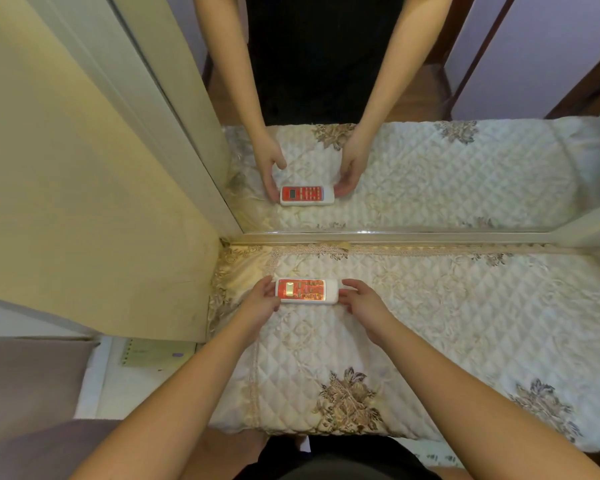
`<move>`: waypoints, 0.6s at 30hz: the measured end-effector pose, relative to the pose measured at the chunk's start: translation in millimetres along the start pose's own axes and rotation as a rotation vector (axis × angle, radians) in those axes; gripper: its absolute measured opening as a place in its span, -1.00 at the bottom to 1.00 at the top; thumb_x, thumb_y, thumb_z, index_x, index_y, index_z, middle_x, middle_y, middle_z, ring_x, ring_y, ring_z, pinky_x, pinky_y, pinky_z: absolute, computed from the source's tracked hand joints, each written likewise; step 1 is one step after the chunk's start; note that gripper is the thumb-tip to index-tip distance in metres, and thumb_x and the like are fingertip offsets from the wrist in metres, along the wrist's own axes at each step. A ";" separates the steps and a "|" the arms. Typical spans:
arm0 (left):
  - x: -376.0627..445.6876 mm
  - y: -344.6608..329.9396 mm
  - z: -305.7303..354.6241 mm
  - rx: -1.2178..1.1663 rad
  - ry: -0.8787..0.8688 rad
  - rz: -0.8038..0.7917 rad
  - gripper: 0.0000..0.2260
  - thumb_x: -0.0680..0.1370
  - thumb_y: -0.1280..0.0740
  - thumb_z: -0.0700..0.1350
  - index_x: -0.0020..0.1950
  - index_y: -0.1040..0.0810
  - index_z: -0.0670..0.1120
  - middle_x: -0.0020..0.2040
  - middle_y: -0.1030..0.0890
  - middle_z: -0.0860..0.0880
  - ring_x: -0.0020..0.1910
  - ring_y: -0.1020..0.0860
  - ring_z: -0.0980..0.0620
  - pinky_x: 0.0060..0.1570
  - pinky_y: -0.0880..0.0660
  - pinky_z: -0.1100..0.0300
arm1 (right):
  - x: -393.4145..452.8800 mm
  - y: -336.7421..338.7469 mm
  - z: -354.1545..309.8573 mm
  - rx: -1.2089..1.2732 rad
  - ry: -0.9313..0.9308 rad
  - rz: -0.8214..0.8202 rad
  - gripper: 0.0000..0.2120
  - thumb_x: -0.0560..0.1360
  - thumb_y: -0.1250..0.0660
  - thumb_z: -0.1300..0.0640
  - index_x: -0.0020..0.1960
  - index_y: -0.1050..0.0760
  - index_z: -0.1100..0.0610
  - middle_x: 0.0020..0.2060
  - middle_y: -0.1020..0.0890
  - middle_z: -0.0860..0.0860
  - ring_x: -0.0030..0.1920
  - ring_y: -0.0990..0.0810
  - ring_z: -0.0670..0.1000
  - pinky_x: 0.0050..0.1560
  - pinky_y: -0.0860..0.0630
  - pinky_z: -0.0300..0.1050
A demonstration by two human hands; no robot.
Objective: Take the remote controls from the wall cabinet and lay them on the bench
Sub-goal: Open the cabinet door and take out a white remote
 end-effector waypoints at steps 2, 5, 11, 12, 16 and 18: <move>-1.7 -0.4 -2.1 -0.005 -0.010 0.008 -0.32 0.46 -0.15 -0.46 0.56 -0.13 -0.14 0.46 -0.38 -0.07 0.35 -0.41 -0.01 0.04 -0.39 0.20 | 0.2 0.4 0.2 -0.012 0.011 0.013 -0.62 0.53 -0.18 0.19 0.34 -0.40 0.07 0.19 -0.57 0.03 0.17 -0.55 0.05 0.20 -0.45 -0.02; -6.4 -0.8 -5.5 0.010 -0.042 0.035 -0.37 0.51 -0.21 -0.41 0.54 -0.16 -0.10 0.39 -0.39 0.01 0.29 -0.41 0.05 0.08 -0.42 0.19 | 0.1 -0.9 -1.3 -0.024 0.038 0.035 -0.65 0.55 -0.17 0.23 0.32 -0.41 0.09 0.22 -0.52 0.02 0.20 -0.50 0.05 0.21 -0.44 -0.02; -11.1 -0.6 -15.8 0.031 -0.080 0.043 -0.37 0.50 -0.21 -0.40 0.54 -0.16 -0.10 0.43 -0.39 -0.07 0.28 -0.38 0.10 0.27 -0.39 0.12 | -3.6 -6.7 -1.9 -0.004 0.065 0.032 -0.71 0.55 -0.19 0.21 0.25 -0.44 0.06 0.19 -0.56 0.00 0.19 -0.52 0.03 0.24 -0.45 0.01; -11.6 -0.2 -16.0 0.036 -0.080 0.037 -0.37 0.50 -0.21 -0.40 0.54 -0.16 -0.10 0.43 -0.38 -0.07 0.29 -0.38 0.10 0.29 -0.39 0.11 | -3.8 -7.2 -1.3 -0.001 0.063 0.033 -0.71 0.56 -0.19 0.21 0.26 -0.44 0.06 0.20 -0.56 0.00 0.20 -0.52 0.03 0.26 -0.45 0.02; -13.7 1.5 -14.0 0.037 -0.078 0.019 -0.37 0.50 -0.19 -0.41 0.55 -0.14 -0.11 0.45 -0.38 -0.09 0.37 -0.38 0.03 0.31 -0.37 0.09 | -6.6 -7.3 -0.8 -0.001 0.066 0.027 -0.70 0.56 -0.20 0.19 0.29 -0.42 0.07 0.21 -0.55 0.00 0.21 -0.51 0.02 0.28 -0.43 0.04; -14.6 1.7 -13.6 0.033 -0.063 0.012 -0.36 0.50 -0.18 -0.41 0.55 -0.14 -0.11 0.46 -0.36 -0.09 0.39 -0.37 0.02 0.29 -0.37 0.12 | -8.1 -5.6 -0.4 -0.008 0.064 0.027 -0.67 0.57 -0.18 0.20 0.32 -0.41 0.09 0.24 -0.53 0.01 0.23 -0.50 0.03 0.29 -0.43 0.05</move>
Point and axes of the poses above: each hand's wrist, its own x-axis towards the middle knuckle, its own y-axis out of the back of the hand, z = x × y, the point moved 2 cm from there along x, towards the middle knuckle
